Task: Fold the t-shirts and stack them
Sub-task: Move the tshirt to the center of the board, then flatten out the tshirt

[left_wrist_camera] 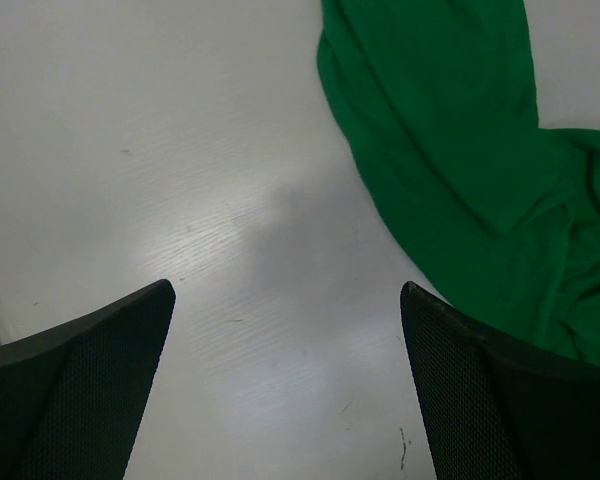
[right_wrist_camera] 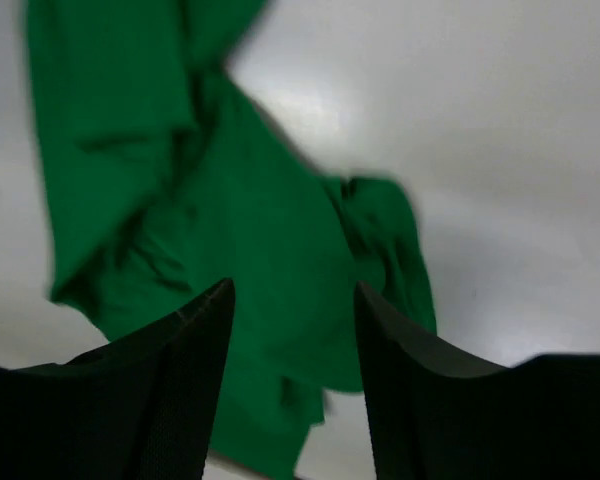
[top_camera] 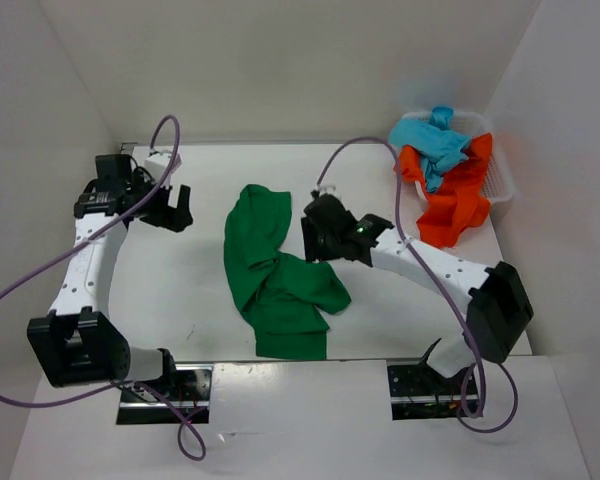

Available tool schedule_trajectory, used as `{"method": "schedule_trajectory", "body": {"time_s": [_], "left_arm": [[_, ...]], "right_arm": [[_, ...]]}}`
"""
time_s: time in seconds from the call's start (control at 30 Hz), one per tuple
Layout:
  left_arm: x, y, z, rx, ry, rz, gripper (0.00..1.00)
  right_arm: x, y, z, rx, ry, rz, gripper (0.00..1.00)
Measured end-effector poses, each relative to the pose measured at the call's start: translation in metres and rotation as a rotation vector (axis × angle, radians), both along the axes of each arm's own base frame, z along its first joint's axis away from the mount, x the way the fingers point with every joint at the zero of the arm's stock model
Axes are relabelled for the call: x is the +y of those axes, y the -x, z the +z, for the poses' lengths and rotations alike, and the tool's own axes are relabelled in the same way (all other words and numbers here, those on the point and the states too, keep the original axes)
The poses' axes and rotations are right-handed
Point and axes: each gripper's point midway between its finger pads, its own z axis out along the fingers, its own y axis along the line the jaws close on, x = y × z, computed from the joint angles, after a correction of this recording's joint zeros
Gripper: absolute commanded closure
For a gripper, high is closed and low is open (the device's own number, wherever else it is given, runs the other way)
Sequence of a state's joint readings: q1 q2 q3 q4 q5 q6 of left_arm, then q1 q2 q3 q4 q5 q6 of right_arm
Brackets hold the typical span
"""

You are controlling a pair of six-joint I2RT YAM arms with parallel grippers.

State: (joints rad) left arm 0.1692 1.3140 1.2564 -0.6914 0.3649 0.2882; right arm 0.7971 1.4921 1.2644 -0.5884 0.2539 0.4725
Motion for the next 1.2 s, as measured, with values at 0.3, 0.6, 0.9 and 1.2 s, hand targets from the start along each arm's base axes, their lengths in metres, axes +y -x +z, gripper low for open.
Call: {"method": "schedule_trajectory", "body": {"time_s": [0.3, 0.6, 0.9, 1.2], "left_arm": [[-0.108, -0.018, -0.084, 0.207, 0.012, -0.263, 0.00], [-0.157, -0.021, -0.144, 0.316, -0.006, -0.317, 0.01], [-0.148, -0.019, -0.180, 0.311, -0.135, -0.281, 0.67], [-0.125, -0.012, -0.182, 0.321, -0.154, -0.259, 0.98]], "right_arm": [[-0.024, 0.084, -0.123, 0.442, 0.086, -0.059, 0.38], [-0.003, 0.125, -0.111, 0.478, 0.012, -0.001, 0.42], [-0.011, 0.153, -0.119, 0.541, 0.012, 0.004, 0.43], [-0.017, 0.154, -0.161, 0.611, 0.112, -0.027, 0.55]]}}
